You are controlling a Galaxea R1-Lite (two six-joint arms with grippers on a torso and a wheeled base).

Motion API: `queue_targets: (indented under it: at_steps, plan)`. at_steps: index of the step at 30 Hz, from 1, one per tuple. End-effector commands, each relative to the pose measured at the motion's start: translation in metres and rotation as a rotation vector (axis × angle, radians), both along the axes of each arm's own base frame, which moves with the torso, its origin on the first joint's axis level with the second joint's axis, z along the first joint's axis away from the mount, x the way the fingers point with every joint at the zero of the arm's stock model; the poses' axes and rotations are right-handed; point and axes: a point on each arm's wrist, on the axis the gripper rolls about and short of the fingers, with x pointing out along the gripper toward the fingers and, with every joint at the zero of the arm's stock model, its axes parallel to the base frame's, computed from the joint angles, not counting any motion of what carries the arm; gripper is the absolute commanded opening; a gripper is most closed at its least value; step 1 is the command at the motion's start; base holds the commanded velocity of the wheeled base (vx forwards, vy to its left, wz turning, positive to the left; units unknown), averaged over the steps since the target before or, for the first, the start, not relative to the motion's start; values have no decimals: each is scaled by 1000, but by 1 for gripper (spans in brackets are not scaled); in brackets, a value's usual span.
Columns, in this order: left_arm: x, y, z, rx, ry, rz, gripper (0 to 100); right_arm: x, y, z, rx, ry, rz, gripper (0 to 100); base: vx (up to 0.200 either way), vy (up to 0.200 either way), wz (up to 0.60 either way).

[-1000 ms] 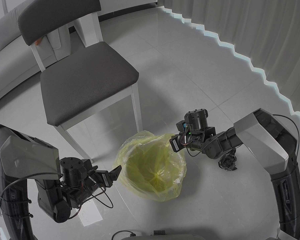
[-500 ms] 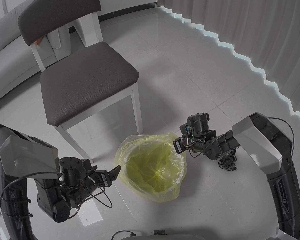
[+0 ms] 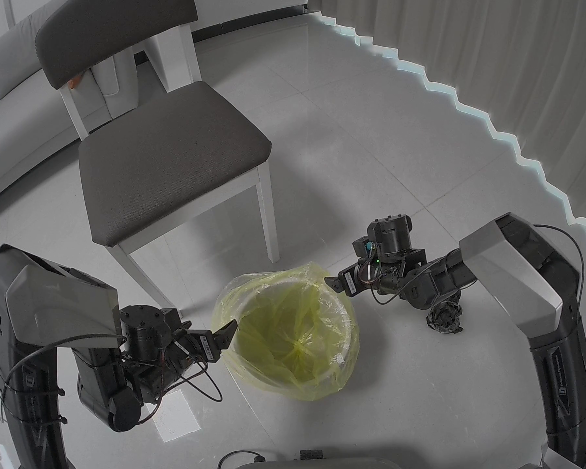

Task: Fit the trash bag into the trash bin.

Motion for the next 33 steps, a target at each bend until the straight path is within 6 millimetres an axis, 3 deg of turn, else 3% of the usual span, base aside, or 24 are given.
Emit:
queue_targets:
  at_steps: [1, 10, 16, 28, 33]
  plan:
    - [12, -3, -6, -3, -25, 6, 100, -9, -10, 30, 11, -25, -12, 100, 0, 0, 0]
    - [48, -7, -27, 56, -12, 13, 100, -35, -28, 40, -20, 16, -32, 100, 0, 0, 0]
    - [71, 3, -37, 85, 0, 52, 100, -50, -36, 45, -39, 37, -45, 100, 0, 0, 0]
    - [74, 15, -43, 91, 20, 80, 100, -55, -38, 27, -39, 40, -46, 100, 0, 0, 0]
    - [85, 13, -61, 134, 32, 61, 100, -61, -35, 19, -51, 65, -34, 100, 0, 0, 0]
